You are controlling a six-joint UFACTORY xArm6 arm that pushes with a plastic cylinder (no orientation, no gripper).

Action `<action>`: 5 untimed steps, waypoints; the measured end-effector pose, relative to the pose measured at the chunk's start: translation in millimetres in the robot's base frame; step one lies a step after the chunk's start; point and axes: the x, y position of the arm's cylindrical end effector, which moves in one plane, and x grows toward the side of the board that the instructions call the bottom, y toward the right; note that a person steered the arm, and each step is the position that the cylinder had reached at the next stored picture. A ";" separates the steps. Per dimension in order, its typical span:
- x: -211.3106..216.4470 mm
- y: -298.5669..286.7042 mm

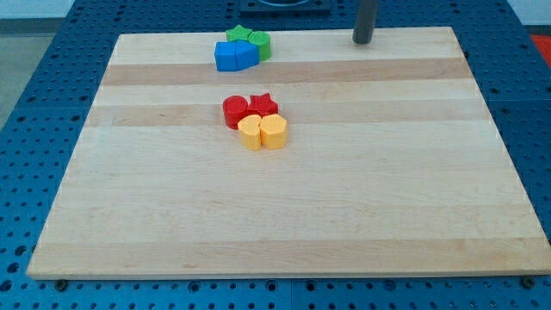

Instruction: Push green star along with the blue cube towards the bottom

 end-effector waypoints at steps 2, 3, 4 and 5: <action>-3.8 -95.3; -3.8 -167.1; 16.7 -218.9; 54.0 -253.9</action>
